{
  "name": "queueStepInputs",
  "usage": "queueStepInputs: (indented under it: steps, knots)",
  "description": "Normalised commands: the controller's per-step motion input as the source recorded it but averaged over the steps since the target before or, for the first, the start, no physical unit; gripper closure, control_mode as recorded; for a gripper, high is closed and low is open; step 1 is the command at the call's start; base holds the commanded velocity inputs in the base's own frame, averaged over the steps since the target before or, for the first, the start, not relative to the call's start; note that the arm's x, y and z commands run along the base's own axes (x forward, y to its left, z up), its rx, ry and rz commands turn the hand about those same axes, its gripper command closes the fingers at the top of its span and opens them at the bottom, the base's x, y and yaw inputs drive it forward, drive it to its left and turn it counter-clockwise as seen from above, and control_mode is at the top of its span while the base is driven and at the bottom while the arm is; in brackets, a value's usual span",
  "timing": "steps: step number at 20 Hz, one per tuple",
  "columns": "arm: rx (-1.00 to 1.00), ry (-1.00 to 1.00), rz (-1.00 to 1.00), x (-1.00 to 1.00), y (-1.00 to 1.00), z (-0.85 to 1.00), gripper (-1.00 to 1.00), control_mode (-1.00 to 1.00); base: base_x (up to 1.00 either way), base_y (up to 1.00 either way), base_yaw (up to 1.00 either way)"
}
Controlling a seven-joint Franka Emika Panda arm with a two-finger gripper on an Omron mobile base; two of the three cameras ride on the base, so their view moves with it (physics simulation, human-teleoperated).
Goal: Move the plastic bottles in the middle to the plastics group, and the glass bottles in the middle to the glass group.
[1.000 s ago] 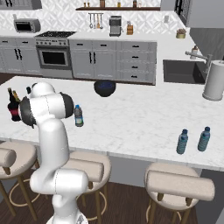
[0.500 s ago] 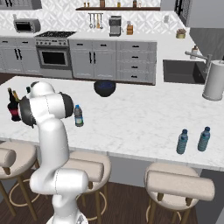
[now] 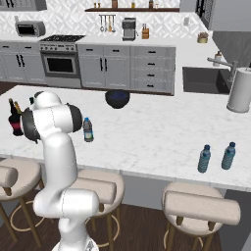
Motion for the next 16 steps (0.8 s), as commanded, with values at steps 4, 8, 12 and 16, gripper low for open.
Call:
queueStepInputs:
  steps: [4,8,12,16]
  knots:
    - [0.0,0.0,0.0,-0.01,0.0,0.0,-1.0,-1.0,0.0,0.0,0.0]
    - [0.04,0.0,0.0,-0.17,-0.04,0.17,-1.0,-1.0,0.0,0.0,0.0]
    - [0.11,-0.04,0.0,-0.44,-0.28,0.47,-1.0,-1.0,0.0,0.0,0.0]
    - [0.11,-0.08,-0.02,-0.49,-0.43,0.42,-1.0,-1.0,0.0,0.0,0.0]
